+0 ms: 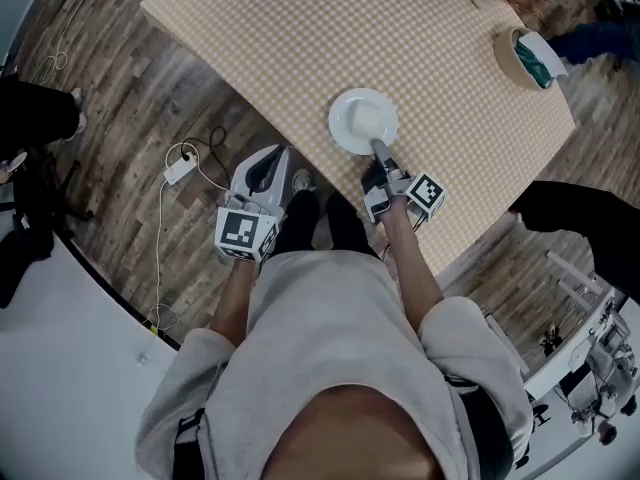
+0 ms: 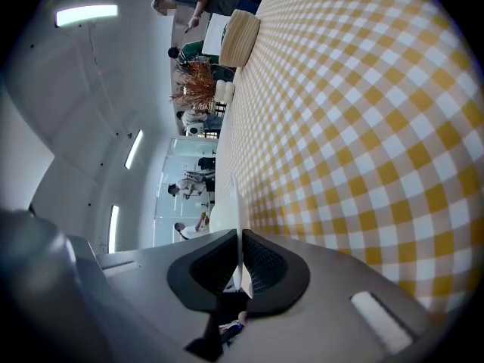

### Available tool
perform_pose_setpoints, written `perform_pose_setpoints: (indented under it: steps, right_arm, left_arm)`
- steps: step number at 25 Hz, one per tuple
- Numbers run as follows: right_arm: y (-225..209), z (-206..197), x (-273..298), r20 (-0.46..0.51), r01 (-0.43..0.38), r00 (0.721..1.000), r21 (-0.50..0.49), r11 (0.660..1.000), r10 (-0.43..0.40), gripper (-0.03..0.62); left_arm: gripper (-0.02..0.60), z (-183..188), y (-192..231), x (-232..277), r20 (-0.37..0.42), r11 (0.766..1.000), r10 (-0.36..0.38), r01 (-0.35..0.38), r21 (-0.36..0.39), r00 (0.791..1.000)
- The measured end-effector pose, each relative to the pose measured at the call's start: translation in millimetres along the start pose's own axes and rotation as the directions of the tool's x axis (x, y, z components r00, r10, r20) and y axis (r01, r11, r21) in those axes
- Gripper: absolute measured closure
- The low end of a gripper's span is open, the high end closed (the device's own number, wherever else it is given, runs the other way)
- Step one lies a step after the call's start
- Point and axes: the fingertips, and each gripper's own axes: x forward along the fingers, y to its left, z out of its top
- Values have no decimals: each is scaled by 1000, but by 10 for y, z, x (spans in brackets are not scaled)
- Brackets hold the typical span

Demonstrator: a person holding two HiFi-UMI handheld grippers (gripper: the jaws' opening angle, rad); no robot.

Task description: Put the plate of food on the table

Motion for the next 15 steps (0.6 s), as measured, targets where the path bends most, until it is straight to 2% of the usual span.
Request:
perform_pose_setpoints:
  steps: [4, 7, 11, 15]
  right_arm:
    - [-35, 87, 158, -12, 22, 1000, 3, 1000, -22, 579]
    - [15, 122, 340, -20, -8, 1000, 9, 1000, 8, 579]
    - [68, 221, 596, -33, -5, 999, -23, 1000, 5, 579]
    - [290, 324, 887, -38, -53, 998, -37, 998, 51, 579]
  left_arm:
    - [574, -13, 55, 4, -13, 1000, 22, -22, -8, 1000]
    - [574, -31, 120, -35, -20, 999, 42, -43, -15, 999]
    - [574, -41, 214, -62, -23, 998, 67, -67, -20, 998]
    - [574, -65, 279, -96, -28, 996, 86, -87, -29, 996]
